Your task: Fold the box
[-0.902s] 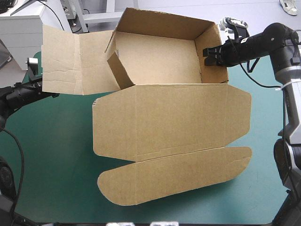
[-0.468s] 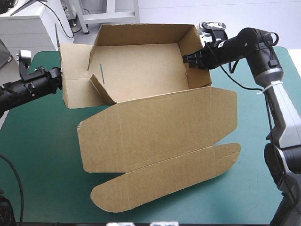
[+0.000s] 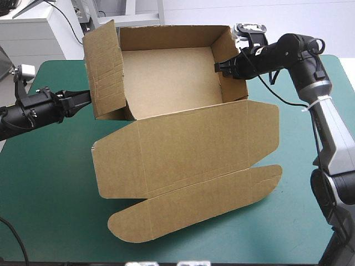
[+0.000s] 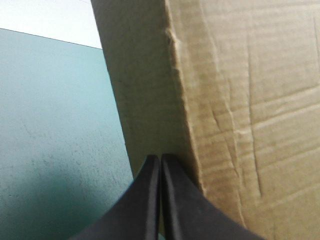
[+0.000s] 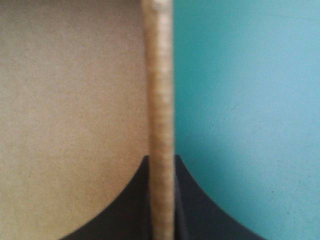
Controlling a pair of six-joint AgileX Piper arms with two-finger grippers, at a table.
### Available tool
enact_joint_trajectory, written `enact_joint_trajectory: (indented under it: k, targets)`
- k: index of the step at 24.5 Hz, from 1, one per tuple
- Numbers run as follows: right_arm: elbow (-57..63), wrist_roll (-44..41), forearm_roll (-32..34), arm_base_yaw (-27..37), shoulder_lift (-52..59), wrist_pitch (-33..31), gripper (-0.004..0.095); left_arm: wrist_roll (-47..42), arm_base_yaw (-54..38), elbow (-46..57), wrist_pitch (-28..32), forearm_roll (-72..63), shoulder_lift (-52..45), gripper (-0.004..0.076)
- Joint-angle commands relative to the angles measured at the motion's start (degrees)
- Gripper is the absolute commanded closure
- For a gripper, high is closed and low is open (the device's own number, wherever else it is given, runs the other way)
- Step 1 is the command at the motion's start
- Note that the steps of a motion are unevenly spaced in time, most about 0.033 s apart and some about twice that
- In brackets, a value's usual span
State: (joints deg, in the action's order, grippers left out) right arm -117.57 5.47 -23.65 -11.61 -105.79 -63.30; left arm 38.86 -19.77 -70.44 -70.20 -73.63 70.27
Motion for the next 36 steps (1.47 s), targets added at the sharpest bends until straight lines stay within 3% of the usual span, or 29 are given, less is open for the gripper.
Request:
enact_joint_trajectory:
  k: [1, 8, 18, 21, 23, 24, 26, 30, 33, 36]
  targets:
    - [-1.5, -0.6, -2.3, -0.5, 3.4, 3.3, 0.0925, -0.7, 0.3, -1.7, -3.7, -4.3, -1.5, 0.0731]
    - [-1.5, -1.0, 5.2, -5.1, 3.1, 4.5, 0.0925, -0.8, 0.3, -1.7, -3.7, -4.3, -1.5, 0.0731]
    - [-1.5, -2.1, 5.1, -8.2, 0.8, 6.7, 0.0925, -1.8, 0.3, -1.7, -3.7, -0.1, -1.5, 0.0713]
    - [-1.5, -2.2, 5.0, -8.2, 0.6, 6.8, 0.0925, -3.7, 0.3, -1.7, -3.7, 0.5, -1.5, 0.0646]
    - [-1.5, -2.2, 5.0, -8.2, 0.5, 7.6, 0.0925, -3.7, 0.3, -1.7, -3.7, 1.4, -1.5, 0.0513]
    - [-1.5, -2.2, 5.0, -8.5, 0.5, 8.1, 0.0925, -3.8, 0.3, -1.7, -3.7, 1.4, -1.5, 0.0404]
    - [-1.5, -2.1, 5.4, -9.2, 0.4, 8.8, 0.0925, -3.9, 0.3, -1.7, -3.7, 1.3, -1.5, 0.0289]
    - [-1.5, -2.1, 7.0, -12.2, -0.1, 10.9, 0.0925, -3.9, 1.9, -1.7, -3.6, 3.2, -1.5, 0.027]
    - [-1.7, -2.1, 10.2, -15.1, -0.1, 12.7, 0.0921, -11.8, 5.7, -1.7, -0.6, 11.6, -1.5, 0.0271]
    - [-1.7, -2.1, 13.3, -16.7, -0.1, 12.8, 0.0921, -14.3, 8.0, -1.7, 2.2, 15.8, -1.5, 0.0271]
